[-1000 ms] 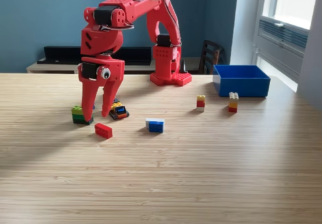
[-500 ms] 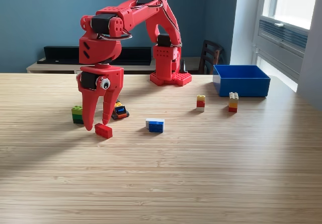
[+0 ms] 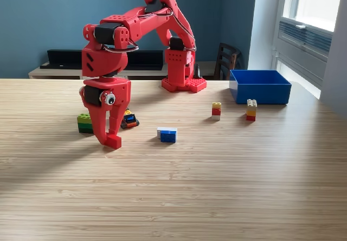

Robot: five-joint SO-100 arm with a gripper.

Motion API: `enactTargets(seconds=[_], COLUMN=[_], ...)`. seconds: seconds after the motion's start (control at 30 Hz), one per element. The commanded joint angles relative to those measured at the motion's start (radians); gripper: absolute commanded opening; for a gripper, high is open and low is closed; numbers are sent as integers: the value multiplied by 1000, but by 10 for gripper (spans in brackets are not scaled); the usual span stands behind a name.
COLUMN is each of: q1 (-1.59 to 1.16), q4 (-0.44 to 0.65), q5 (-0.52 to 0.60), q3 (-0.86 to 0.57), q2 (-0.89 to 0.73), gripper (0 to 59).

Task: Grasp a lego block and put it in the bin.

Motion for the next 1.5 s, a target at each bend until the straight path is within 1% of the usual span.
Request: enactTargets(seconds=[0.03, 0.2, 0.33, 0.53, 0.57, 0.7, 0.77, 0.93, 1.17, 1.3, 1.5], q1=[3, 3, 5, -6, -12, -21, -37, -114, -259, -403, -706], q4=[3, 18, 57, 74, 91, 189, 202, 216, 318, 367, 373], q5=[15, 14, 2, -51, -55, -58, -61, -67, -63, -71, -78], q3=[-71, -71, -78, 71, 72, 2, 9, 107, 146, 186, 337], q2=[25, 25, 32, 43, 44, 58, 110, 325, 552, 646, 762], gripper=[0, 0, 0, 0, 0, 0, 0, 0, 0, 0, 0])
